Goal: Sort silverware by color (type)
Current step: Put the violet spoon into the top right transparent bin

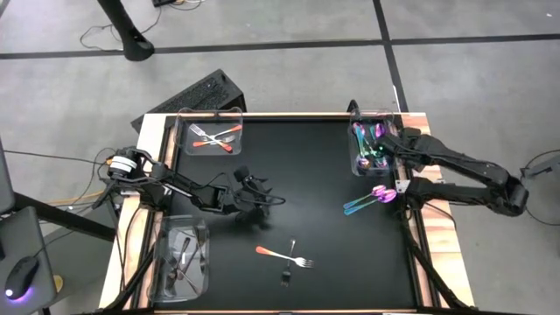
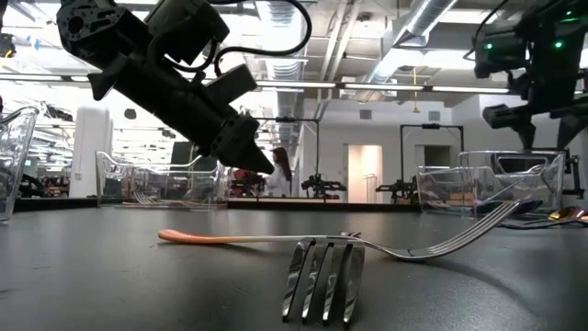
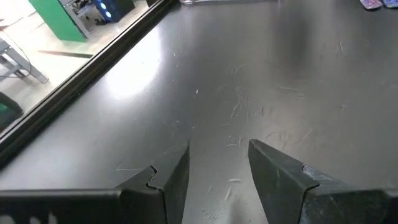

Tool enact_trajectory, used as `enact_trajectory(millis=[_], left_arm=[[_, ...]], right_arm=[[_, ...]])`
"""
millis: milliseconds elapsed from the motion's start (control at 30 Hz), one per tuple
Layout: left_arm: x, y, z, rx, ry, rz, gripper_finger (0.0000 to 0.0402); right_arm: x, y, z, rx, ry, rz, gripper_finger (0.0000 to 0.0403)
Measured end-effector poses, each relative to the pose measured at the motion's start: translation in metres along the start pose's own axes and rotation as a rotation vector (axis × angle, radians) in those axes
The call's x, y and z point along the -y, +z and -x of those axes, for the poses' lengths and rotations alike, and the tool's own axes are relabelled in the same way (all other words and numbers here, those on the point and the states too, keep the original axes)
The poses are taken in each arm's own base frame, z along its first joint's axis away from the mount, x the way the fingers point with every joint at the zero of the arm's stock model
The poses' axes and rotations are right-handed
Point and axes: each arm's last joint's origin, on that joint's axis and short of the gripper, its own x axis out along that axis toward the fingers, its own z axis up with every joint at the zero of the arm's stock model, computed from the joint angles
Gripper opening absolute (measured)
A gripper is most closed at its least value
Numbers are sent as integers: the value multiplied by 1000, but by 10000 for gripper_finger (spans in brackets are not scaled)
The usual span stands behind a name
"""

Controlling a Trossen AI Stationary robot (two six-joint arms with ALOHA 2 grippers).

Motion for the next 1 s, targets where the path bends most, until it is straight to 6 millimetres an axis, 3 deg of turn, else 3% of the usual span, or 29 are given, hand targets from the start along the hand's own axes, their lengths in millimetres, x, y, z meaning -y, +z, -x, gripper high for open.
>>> enact_trajectory(millis=[200,400,767,833,1000], left_arm=[[0,-1,0,-4,5,-31,155],[0,1,0,5,13,-98,155],[-1,-3,0,-22,17,-79,155],[-1,-3,0,-24,13,-76,155],[-1,-3,0,-23,14,-74,155]], right_arm=[[8,0,-10,-40,-91,-89,249],[1,2,-18,-46,-37,-186,249],[-6,-2,-34,-61,22,-194,249],[-10,0,-33,-62,73,-163,249],[-30,5,-24,-80,404,16,249]])
